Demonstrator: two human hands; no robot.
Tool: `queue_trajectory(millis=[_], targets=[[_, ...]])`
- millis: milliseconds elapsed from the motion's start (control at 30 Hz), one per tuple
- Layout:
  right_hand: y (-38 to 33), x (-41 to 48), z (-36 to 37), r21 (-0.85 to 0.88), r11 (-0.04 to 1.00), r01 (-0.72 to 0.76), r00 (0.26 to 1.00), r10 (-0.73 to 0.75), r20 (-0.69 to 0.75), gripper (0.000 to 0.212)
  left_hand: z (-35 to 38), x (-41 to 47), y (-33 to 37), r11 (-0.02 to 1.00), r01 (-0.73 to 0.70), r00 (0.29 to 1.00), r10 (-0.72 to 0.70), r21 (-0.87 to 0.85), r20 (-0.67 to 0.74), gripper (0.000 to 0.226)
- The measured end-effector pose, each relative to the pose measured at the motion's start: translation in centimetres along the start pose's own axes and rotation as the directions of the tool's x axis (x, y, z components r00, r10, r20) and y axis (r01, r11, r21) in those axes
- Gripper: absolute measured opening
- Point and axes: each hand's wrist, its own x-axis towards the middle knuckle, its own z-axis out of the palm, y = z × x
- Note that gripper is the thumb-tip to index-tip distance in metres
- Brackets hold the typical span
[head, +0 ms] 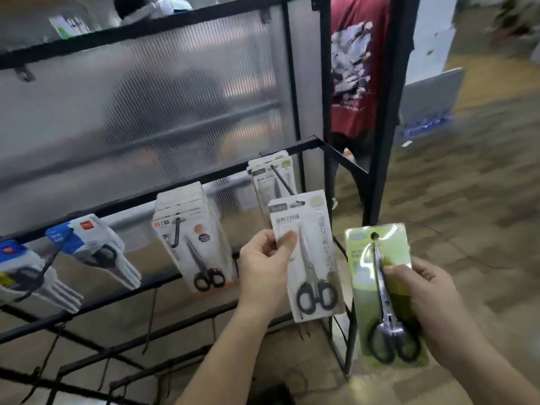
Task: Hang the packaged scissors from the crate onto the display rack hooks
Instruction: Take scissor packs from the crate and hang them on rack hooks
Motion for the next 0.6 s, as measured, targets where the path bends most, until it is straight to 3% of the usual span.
queue_trajectory(millis=[133, 367, 467, 600], targets=[[0.4, -0.6, -0.6, 0.014, 0.999, -0.032, 0.999, 0.032, -0.011, 0.038, 1.0, 0.4, -0.7, 0.995, -0.048, 0.999, 0.048, 0.090, 0.002, 0.012], [0.1, -1.4, -1.2, -0.033, 0.999, 0.004, 1.000, -0.004, 0.020, 0.032, 1.7, 0.0, -0.5, 0.990, -0.110, 0.990, 0.117, 0.086, -0.081, 0.020], [0.5, -1.7, -1.5, -0.039, 0.999, -0.007, 1.000, 0.007, 0.010, 0.027, 1.6, 0.4, -0.6, 0.986, -0.087, 0.993, 0.098, 0.145, -0.069, 0.037], [0.7, -1.8, -1.4, -0.043, 0.999, -0.015, 1.000, 0.015, 0.012, 0.034, 1.5, 1.9, -0.7, 0.977, 0.001, 0.995, 0.020, 0.211, -0.095, 0.042]])
